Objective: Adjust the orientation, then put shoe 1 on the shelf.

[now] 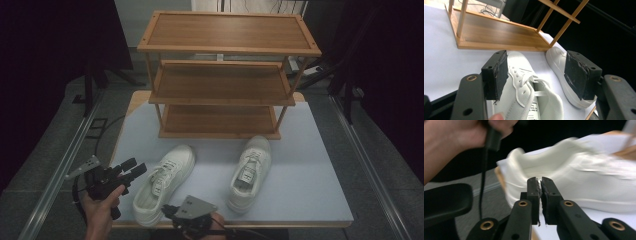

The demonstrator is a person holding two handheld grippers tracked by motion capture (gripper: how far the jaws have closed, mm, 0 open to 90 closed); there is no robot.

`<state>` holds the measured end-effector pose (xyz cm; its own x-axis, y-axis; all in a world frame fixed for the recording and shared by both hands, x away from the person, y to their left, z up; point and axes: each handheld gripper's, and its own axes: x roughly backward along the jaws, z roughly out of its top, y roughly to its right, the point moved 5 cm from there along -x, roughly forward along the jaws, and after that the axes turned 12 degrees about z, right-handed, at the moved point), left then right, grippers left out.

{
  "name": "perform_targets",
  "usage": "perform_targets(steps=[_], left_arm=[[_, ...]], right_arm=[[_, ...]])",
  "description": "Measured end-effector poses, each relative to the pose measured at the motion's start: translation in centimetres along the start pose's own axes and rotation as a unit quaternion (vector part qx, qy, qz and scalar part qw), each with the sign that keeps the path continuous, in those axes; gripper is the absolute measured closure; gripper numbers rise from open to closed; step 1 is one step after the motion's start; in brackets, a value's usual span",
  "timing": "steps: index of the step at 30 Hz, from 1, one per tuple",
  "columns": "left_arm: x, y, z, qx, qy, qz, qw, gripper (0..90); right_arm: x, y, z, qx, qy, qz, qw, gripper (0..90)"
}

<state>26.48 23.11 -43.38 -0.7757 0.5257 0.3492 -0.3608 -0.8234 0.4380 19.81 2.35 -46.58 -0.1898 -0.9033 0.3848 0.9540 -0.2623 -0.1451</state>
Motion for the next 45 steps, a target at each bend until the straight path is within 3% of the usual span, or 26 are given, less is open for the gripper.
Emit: perform_targets(steps=[5, 6, 8, 14, 20, 25, 30, 34, 38, 41, 43, 45], left_arm=[[-0.4, 0.3, -0.3, -0.007, -0.010, -0.003, 0.9999, 34.2], [-0.5, 0.4, -0.4, -0.009, -0.011, -0.003, 0.9999, 34.2], [-0.9, 0.4, -0.8, -0.014, -0.023, -0.005, 0.9996, 33.3], [-1.7, 0.4, -1.6, -0.023, -0.043, -0.006, 0.9988, 32.3], [-2.3, 0.6, -2.2, -0.045, -0.053, -0.011, 0.9975, 33.0], [-2.8, 0.4, -2.5, -0.063, -0.055, 0.001, 0.9965, 34.4], [-3.8, 0.3, -3.0, -0.090, -0.066, 0.015, 0.9937, 36.8], [-4.0, -0.1, -3.2, -0.090, -0.068, 0.024, 0.9934, 39.8], [-4.6, -0.8, -4.0, -0.103, -0.084, 0.035, 0.9904, 41.8], [-5.0, -1.2, -4.3, -0.105, -0.088, 0.038, 0.9898, 45.4], [-5.2, -1.2, -4.4, -0.102, -0.091, 0.034, 0.9900, 46.3], [-5.2, -1.3, -4.3, -0.094, -0.087, 0.026, 0.9915, 54.6]], right_arm=[[6.1, 2.2, -0.3, -0.007, 0.035, -0.044, 0.9984, 76.5], [6.1, 2.2, -0.3, -0.007, 0.035, -0.044, 0.9984, 76.5], [9.2, 3.4, -1.0, -0.018, 0.057, -0.066, 0.9960, 65.9], [12.5, 4.6, -1.5, -0.030, 0.082, -0.087, 0.9924, 57.0], [12.7, 4.8, -2.0, -0.028, 0.074, -0.090, 0.9927, 56.5], [12.5, 4.8, -2.7, -0.036, 0.064, -0.092, 0.9930, 55.1], [12.3, 4.8, -3.0, -0.040, 0.060, -0.092, 0.9931, 54.8], [12.2, 4.8, -3.2, -0.042, 0.056, -0.093, 0.9933, 54.7], [12.1, 4.7, -3.3, -0.042, 0.054, -0.094, 0.9932, 54.5], [12.1, 4.7, -3.4, -0.043, 0.055, -0.094, 0.9931, 54.4], [12.0, 4.7, -3.4, -0.045, 0.054, -0.093, 0.9932, 54.4], [11.9, 4.7, -3.5, -0.044, 0.052, -0.093, 0.9934, 54.2]])
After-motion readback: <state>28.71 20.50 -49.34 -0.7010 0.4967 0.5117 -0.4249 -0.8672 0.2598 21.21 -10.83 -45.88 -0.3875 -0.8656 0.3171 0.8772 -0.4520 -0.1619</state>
